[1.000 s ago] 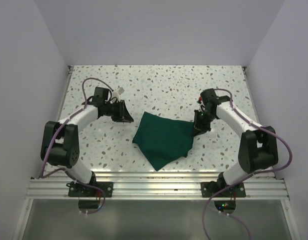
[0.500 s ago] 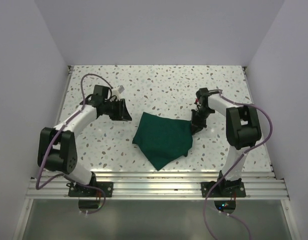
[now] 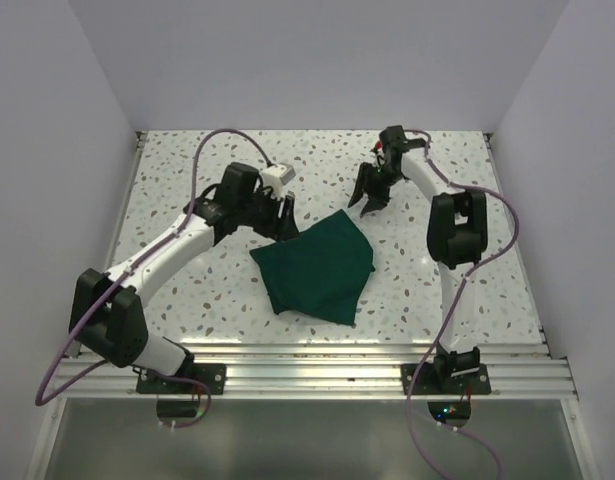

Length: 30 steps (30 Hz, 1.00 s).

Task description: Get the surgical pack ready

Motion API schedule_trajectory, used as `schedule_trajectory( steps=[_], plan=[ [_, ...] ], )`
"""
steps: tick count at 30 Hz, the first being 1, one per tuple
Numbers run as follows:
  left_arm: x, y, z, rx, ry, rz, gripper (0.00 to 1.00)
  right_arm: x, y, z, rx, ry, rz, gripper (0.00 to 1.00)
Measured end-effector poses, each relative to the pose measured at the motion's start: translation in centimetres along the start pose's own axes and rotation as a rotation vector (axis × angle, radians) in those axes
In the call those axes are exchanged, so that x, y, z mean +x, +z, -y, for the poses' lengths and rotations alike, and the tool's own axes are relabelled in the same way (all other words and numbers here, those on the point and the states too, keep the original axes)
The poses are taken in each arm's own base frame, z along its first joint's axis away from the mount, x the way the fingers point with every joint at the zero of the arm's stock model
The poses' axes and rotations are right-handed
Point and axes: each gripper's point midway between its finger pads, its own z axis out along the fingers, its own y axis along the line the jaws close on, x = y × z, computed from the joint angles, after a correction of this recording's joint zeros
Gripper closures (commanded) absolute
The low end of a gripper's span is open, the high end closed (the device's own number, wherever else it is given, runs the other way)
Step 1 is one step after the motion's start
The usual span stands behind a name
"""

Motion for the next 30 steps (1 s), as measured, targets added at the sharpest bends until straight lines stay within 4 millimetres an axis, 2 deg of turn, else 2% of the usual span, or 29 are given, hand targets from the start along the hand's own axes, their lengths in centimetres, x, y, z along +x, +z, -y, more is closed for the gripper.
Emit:
schedule_trajectory(
  steps=[2,5,9,11,13,16,20,25,30],
  plan=[
    [-0.4,1.3,2.1,0.004,0.084,-0.018,0.37,0.0,-1.3,1.1,0.030,0.020,0.026,0.40],
    [-0.2,3.1,4.2,-0.014,0.188,-0.045,0.37,1.9,-4.0,4.2,0.078,0.080,0.036,0.29],
    [1.9,4.4,5.8,-0.067,0.297,-0.101,0.36,6.7,-7.8,8.0,0.122,0.165,0.037,0.22],
    [3.3,5.0,6.8,-0.105,0.367,-0.127,0.37,9.0,-9.0,8.7,0.122,0.177,0.043,0.21],
    [4.8,5.5,7.9,-0.140,0.441,-0.155,0.37,11.4,-9.9,8.8,0.116,0.175,0.040,0.19],
    [7.8,6.2,8.8,-0.184,0.534,-0.203,0.36,13.8,-10.7,8.5,0.096,0.157,0.049,0.18],
    [10.8,6.3,7.4,-0.251,0.599,-0.271,0.36,16.4,-11.3,8.5,0.061,0.149,0.061,0.16],
    [12.4,6.7,6.2,-0.308,0.636,-0.303,0.36,18.2,-11.9,8.1,0.021,0.149,0.074,0.15],
    [13.7,7.1,7.0,-0.306,0.686,-0.322,0.36,18.9,-12.1,7.9,-0.003,0.149,0.083,0.14]
  ],
)
